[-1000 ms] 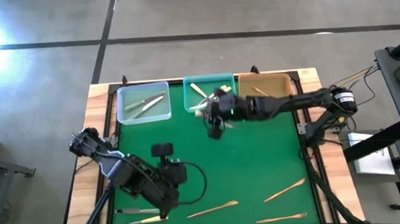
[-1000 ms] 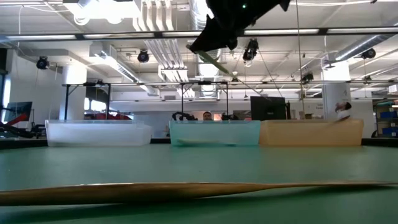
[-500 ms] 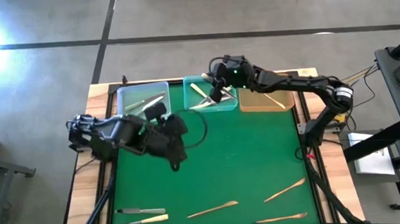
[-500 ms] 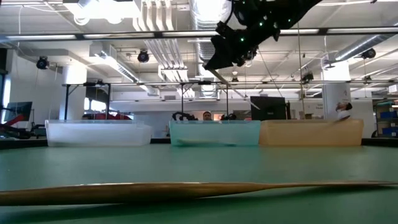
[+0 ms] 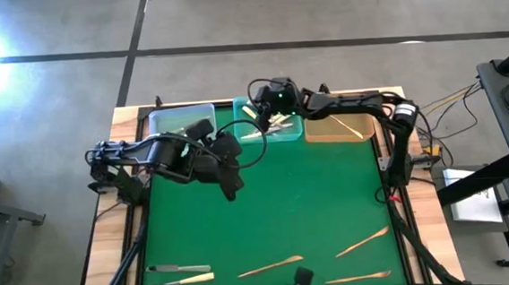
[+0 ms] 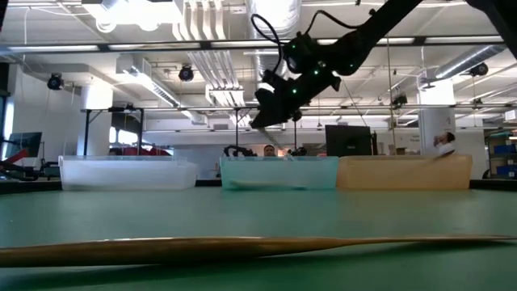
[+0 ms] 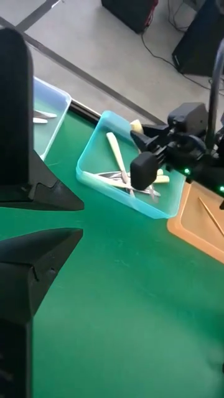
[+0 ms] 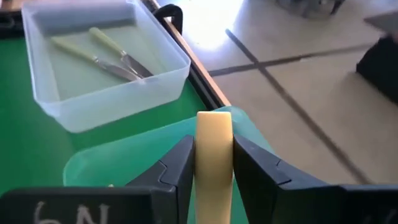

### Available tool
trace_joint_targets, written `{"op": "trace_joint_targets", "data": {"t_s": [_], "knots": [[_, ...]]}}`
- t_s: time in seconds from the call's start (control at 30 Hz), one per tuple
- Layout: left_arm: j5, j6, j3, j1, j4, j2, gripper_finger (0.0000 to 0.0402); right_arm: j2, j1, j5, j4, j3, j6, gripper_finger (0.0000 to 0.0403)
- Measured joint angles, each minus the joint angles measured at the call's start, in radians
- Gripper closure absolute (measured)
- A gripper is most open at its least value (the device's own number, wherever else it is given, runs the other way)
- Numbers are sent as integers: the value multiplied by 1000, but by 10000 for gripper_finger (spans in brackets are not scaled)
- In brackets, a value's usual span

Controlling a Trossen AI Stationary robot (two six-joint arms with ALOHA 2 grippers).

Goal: Sort silverware by color (type)
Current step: Put the right gold and silver knife into the blue bin, then put the top right gold knife into the yellow bin

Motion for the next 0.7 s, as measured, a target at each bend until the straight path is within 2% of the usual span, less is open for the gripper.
{"op": "trace_joint_targets", "data": {"t_s": [0.1,0.23,0.33,0.47,0.57,0.7], "knots": [[1,-13,0,0,-19,0,363,18,-3,0,-37,36,54,285],[2,-29,0,0,-40,-1,363,14,-5,1,-192,97,56,263],[1,-18,0,0,-40,-8,363,-10,-5,1,-379,154,30,250],[1,-14,0,0,-40,-26,363,-54,-5,-19,-739,245,-4,243],[1,-9,0,-1,-41,-38,363,-73,-5,-113,-1002,277,-4,243],[2,27,0,-5,-41,-53,363,-99,-3,-231,-1184,268,-4,252]]}}
